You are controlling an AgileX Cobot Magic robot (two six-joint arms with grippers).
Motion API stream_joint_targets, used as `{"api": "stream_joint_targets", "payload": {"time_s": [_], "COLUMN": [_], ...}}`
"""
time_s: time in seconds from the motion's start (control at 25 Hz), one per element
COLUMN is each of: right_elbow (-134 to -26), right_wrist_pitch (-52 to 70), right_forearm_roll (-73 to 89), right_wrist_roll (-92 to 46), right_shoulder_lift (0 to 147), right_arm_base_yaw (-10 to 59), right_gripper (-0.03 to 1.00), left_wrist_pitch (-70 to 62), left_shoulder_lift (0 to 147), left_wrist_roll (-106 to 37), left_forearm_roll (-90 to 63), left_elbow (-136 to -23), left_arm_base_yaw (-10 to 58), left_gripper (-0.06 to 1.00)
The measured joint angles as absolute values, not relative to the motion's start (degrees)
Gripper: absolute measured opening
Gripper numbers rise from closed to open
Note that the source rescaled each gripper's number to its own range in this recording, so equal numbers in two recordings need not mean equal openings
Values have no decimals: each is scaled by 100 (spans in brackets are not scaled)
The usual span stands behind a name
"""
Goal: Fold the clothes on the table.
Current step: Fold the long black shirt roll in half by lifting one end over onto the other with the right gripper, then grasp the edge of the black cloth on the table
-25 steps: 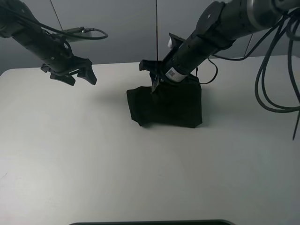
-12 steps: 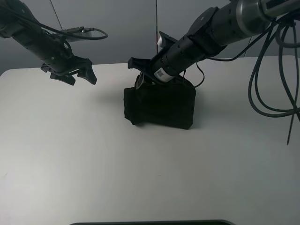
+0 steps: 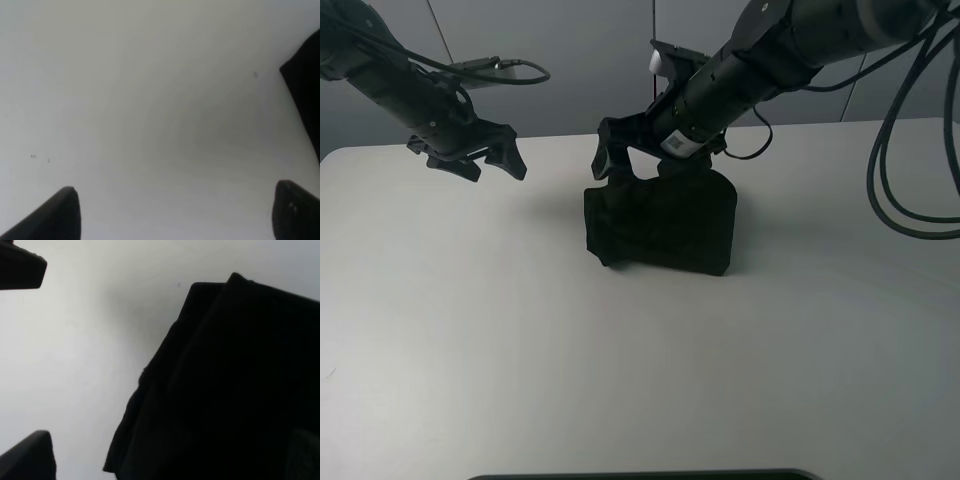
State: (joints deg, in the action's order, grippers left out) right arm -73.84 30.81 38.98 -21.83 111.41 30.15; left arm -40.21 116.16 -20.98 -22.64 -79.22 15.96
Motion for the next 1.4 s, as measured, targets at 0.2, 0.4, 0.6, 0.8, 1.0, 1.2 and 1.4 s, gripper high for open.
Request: {"api": "stream_joint_targets", "payload": {"time_s": [0.2, 0.4, 0.6, 0.8, 1.0, 1.2, 1.4], "right_elbow": [-7384, -7384, -7029, -6228, -5733, -5593, -5582], "right_wrist_pitch": [3624, 4387, 4618, 4273, 4046, 3827, 3805], "right_forearm_roll": [1465, -559, -1087, -1010, -964, -701, -587], "right_wrist_roll": [-902, 451, 851, 875, 875, 896, 896], "right_shoulder_lift": [10749, 10749, 10582, 10057, 9746, 9712, 9712], "right_arm_base_yaw": [3015, 3001, 2644, 2039, 1831, 1831, 1831], "right_gripper": [98, 99, 100, 100, 100, 100, 100], "left_wrist_pitch": [-4096, -4465, -4510, -4413, -4289, -4253, -4413], "left_shoulder_lift": [11616, 11604, 11446, 11423, 11503, 11808, 12204], "left_wrist_roll": [-2115, -2466, -2463, -2390, -2288, -1901, -1450], "left_forearm_roll": [-2300, -2386, -2395, -2408, -2418, -2109, -1672], "left_elbow": [-7922, -7940, -8141, -8473, -8637, -8701, -9063], "left_arm_base_yaw": [1596, 1927, 2601, 3246, 3736, 4131, 4162], "left_gripper": [99, 99, 99, 100, 100, 100, 100]}}
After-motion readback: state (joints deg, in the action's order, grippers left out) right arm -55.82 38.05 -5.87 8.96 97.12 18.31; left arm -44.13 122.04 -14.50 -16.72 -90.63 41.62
